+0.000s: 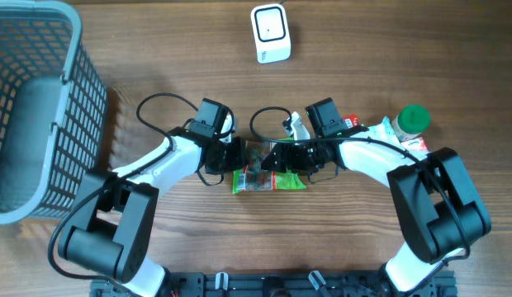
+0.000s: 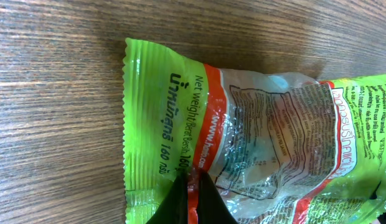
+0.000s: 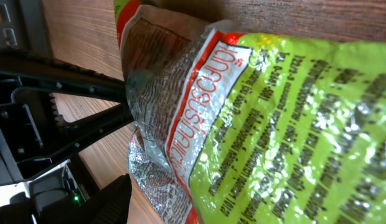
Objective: Scan the item barcode
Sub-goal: 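Hold the green bag with both grippers and pull its edges together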
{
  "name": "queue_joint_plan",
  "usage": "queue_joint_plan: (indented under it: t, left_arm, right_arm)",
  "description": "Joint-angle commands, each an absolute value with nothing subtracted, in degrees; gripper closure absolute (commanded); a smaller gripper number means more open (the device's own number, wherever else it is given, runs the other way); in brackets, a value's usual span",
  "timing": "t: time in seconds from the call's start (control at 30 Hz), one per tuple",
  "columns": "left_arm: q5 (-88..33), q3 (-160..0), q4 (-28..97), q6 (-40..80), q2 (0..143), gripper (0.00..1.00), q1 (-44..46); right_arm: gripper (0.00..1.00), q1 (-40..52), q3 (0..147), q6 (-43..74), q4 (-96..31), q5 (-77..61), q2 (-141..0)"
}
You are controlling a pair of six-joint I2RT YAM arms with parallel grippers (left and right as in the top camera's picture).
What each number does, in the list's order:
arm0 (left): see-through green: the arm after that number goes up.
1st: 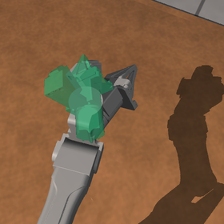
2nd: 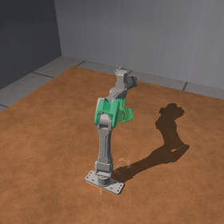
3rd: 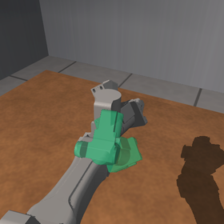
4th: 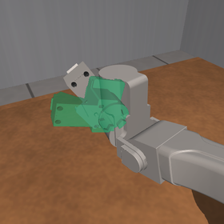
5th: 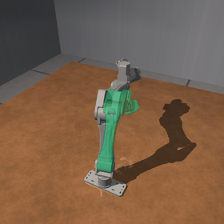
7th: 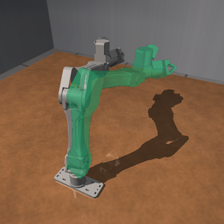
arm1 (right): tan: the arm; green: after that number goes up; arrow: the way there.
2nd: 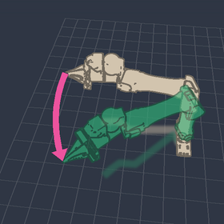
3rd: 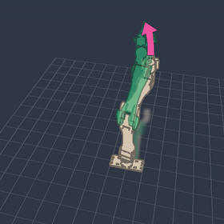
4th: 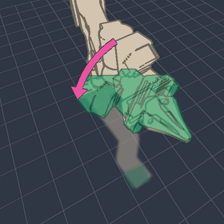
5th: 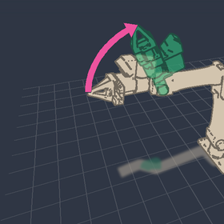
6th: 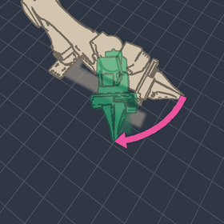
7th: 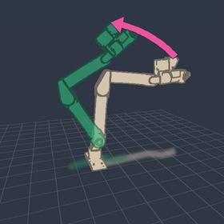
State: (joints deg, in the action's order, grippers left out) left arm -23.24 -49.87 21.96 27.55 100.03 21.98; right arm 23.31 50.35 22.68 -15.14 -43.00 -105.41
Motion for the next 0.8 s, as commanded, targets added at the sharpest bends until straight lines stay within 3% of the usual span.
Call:
queue_joint_plan:
  t: [0.0, 0.23, 0.5, 0.77]
  left_arm:
    - [-20.27, -47.79, 22.2, 28.97, 102.87, 0.96, 22.31]
    - [-20.27, -47.79, 22.2, 28.97, 102.87, 0.96, 22.24]
    - [-20.27, -47.79, 22.24, 28.95, 102.87, 0.96, 22.24]
    - [-20.27, -47.79, 22.24, 28.95, 102.87, 0.96, 22.24]
  right_arm:
    - [0.38, 23.07, 49.74, 23.92, -14.2, -42.46, -106.54]
    - [0.47, 23.11, 49.74, 27.86, -11.57, -42.46, -106.56]
    - [0.48, 25.91, 49.74, 32.16, -8.43, -42.02, -107.48]
    - [0.56, 28.91, 49.74, 34.7, -3.68, -41.56, -109.91]
